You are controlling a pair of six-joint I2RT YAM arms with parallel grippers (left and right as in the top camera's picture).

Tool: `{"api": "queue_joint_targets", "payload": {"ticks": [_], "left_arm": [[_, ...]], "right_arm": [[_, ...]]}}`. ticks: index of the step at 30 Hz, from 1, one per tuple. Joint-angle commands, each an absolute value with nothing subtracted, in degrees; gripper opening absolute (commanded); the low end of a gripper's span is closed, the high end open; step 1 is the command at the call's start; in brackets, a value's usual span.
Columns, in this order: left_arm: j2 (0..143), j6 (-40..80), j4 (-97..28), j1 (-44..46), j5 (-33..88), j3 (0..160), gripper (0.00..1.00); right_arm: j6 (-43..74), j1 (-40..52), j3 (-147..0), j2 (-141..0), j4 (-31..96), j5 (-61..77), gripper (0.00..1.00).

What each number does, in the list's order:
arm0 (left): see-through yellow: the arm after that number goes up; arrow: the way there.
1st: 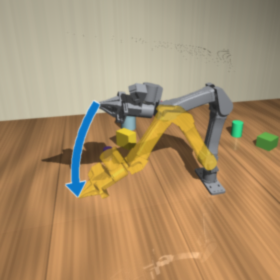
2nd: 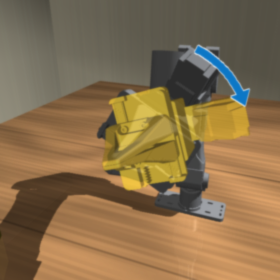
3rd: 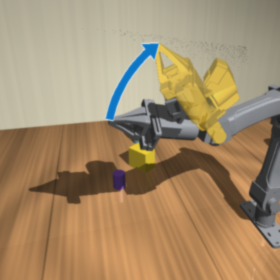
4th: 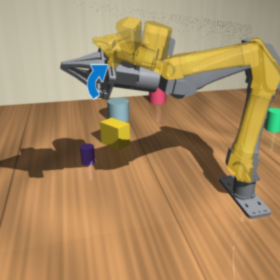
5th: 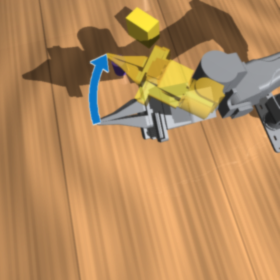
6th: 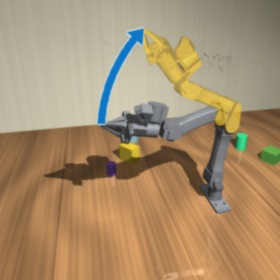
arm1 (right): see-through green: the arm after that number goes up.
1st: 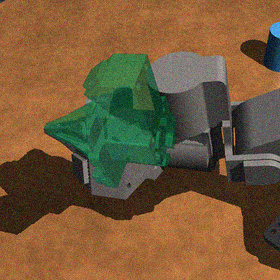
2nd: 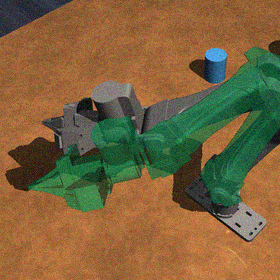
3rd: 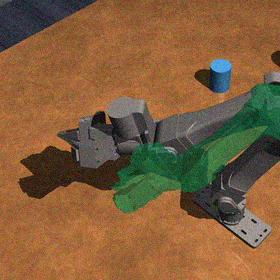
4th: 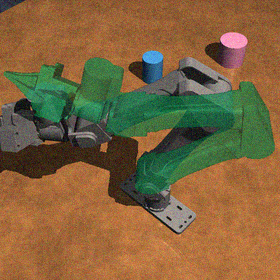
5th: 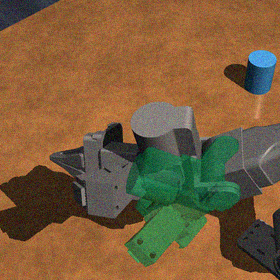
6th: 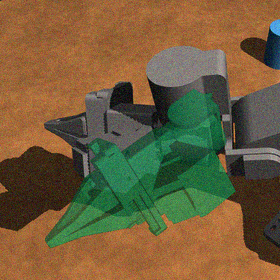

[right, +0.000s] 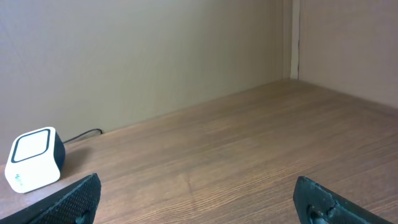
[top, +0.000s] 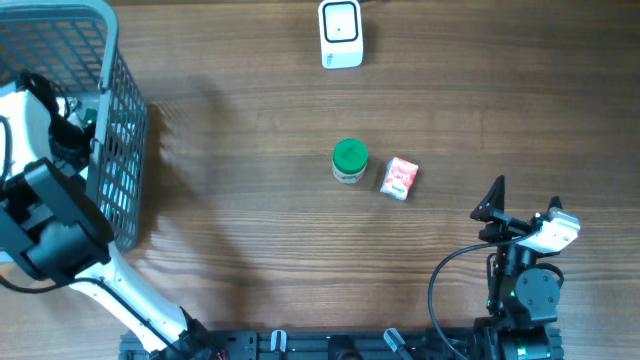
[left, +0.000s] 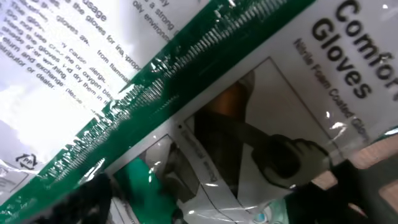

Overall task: Scan the item barcode
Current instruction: 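Reach left gripper into basket and grasp green-white glove pack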

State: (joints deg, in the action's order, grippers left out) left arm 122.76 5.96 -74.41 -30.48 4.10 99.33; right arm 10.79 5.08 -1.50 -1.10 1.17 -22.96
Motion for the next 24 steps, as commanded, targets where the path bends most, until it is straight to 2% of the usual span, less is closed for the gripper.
{"api": "queue_joint_targets", "payload": {"ticks": [1,8,14,18,24], "left_arm": [[125.03,4.71,-74.65,-30.30,3.97,99.22,0.05],[125.25,4.80,-72.93,-30.94,4.03,99.96,0.04],[121.99,4.93,-77.32,-31.68,4.29,110.34,0.04],[116.18,4.93,-77.97,-31.68,12.29,115.85,0.04],[105.93,4.95,-74.35,-31.68,24.43,116.09,0.04]], "right_arm": [[10.63,4.91,-1.58,-0.80,0.91,-22.81,1.00],[10.61,4.91,-1.58,-0.80,0.91,-22.81,1.00],[10.63,4.91,-1.58,-0.80,0.91,-22.81,1.00],[10.61,4.91,-1.58,-0.80,0.91,-22.81,1.00],[10.63,4.91,-1.58,-0.80,0.91,-22.81,1.00]]}}
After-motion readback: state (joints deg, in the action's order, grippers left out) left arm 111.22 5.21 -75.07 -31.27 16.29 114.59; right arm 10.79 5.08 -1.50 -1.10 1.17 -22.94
